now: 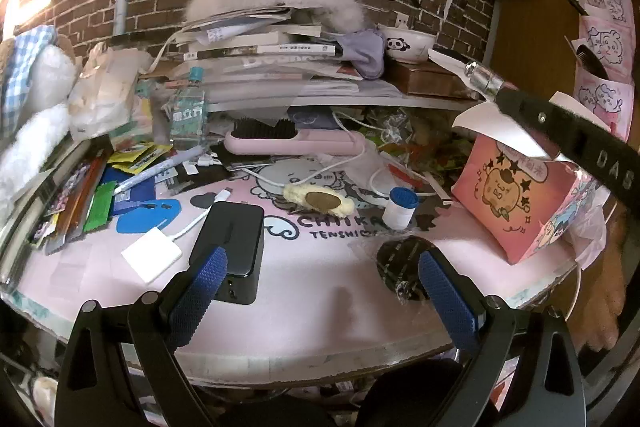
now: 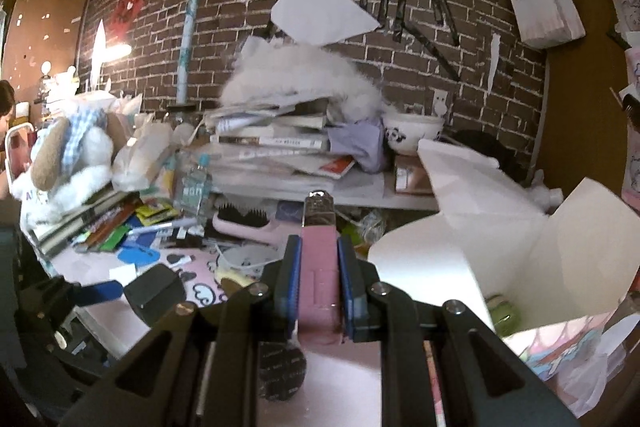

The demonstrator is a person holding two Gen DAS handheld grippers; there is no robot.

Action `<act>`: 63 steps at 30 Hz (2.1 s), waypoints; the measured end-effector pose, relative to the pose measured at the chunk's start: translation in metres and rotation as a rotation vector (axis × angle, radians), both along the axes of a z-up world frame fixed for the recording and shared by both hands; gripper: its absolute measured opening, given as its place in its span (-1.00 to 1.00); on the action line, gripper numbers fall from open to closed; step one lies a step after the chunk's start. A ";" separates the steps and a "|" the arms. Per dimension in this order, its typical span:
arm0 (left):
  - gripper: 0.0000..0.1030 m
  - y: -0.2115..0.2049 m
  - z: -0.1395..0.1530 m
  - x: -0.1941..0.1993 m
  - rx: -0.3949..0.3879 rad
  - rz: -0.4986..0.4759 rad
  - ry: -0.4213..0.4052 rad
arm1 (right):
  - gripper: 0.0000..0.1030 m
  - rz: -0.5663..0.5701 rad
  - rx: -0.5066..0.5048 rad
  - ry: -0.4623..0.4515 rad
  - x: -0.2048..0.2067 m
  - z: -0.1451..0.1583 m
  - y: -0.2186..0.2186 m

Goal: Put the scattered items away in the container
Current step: 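Lift the pink tube with the right gripper and carry it over the box, then lower the pink tube into the box and open the right gripper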

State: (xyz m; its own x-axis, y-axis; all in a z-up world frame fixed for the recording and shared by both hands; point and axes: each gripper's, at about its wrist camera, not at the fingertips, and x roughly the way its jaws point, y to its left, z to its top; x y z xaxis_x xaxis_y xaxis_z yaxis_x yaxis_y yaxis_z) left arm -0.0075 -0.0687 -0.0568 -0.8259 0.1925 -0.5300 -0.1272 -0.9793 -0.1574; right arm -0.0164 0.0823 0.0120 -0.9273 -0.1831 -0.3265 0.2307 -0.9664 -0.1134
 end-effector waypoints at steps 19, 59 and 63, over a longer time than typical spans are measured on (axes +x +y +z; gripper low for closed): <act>0.87 0.015 0.005 -0.003 -0.008 -0.026 0.006 | -0.71 -0.313 0.020 -0.030 -0.021 0.029 0.076; 0.87 0.019 0.003 -0.008 -0.014 -0.033 -0.003 | -0.71 -0.248 0.155 -0.720 -0.135 -0.024 0.138; 0.87 0.017 0.003 -0.007 -0.013 -0.031 -0.003 | -0.71 -0.245 0.155 -0.774 -0.142 -0.031 0.140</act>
